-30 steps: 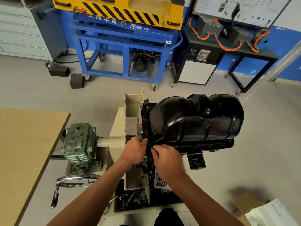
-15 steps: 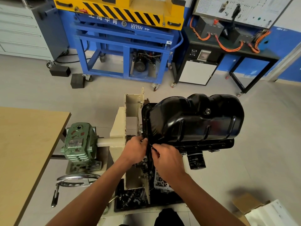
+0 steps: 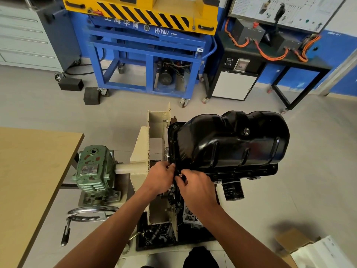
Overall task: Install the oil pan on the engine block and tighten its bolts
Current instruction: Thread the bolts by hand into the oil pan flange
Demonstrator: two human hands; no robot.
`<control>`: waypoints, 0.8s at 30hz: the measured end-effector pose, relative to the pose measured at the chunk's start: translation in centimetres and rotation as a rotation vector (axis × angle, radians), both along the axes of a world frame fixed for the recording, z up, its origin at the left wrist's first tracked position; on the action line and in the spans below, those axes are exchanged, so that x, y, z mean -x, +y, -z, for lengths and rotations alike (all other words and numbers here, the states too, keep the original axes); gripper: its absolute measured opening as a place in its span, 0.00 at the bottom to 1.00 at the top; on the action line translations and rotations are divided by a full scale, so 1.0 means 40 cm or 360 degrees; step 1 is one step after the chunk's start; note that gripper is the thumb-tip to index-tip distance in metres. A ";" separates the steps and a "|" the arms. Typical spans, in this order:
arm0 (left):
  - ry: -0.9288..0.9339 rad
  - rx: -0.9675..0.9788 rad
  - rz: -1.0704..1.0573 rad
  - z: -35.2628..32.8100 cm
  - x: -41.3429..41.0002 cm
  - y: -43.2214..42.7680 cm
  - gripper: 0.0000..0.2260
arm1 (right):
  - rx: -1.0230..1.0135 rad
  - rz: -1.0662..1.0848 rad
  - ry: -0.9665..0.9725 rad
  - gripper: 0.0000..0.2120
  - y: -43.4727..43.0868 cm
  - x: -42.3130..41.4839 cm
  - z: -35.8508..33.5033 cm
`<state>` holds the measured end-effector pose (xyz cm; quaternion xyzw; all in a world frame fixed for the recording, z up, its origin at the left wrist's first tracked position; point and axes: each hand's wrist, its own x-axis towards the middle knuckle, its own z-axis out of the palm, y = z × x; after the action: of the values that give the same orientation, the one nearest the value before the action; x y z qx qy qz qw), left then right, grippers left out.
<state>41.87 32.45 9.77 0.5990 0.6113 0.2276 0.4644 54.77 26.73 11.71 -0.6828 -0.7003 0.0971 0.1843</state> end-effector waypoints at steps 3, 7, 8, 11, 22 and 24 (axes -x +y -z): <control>-0.0010 -0.0007 0.0002 -0.001 0.000 0.001 0.16 | -0.0069 -0.0091 0.0013 0.08 -0.002 -0.006 -0.002; -0.0023 0.0021 0.0008 0.002 0.001 0.000 0.17 | -0.0051 -0.0109 -0.0024 0.07 0.001 -0.021 0.000; -0.0018 0.0024 0.0011 0.002 0.001 0.000 0.17 | -0.0046 -0.0102 -0.0029 0.09 0.001 -0.023 0.002; 0.0006 0.0020 0.0021 0.001 0.000 0.001 0.17 | -0.0045 -0.0084 -0.0061 0.12 0.006 -0.019 0.008; 0.0026 -0.0016 0.0029 -0.003 0.000 0.000 0.17 | -0.0121 -0.0188 0.0046 0.13 -0.006 -0.022 0.009; 0.0011 -0.0005 0.0031 -0.003 0.001 0.000 0.16 | -0.0109 -0.0246 0.0060 0.12 -0.005 -0.034 0.005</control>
<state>41.83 32.43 9.89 0.6063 0.6068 0.2219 0.4636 56.12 26.52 11.52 -0.6181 -0.7502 0.0998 0.2128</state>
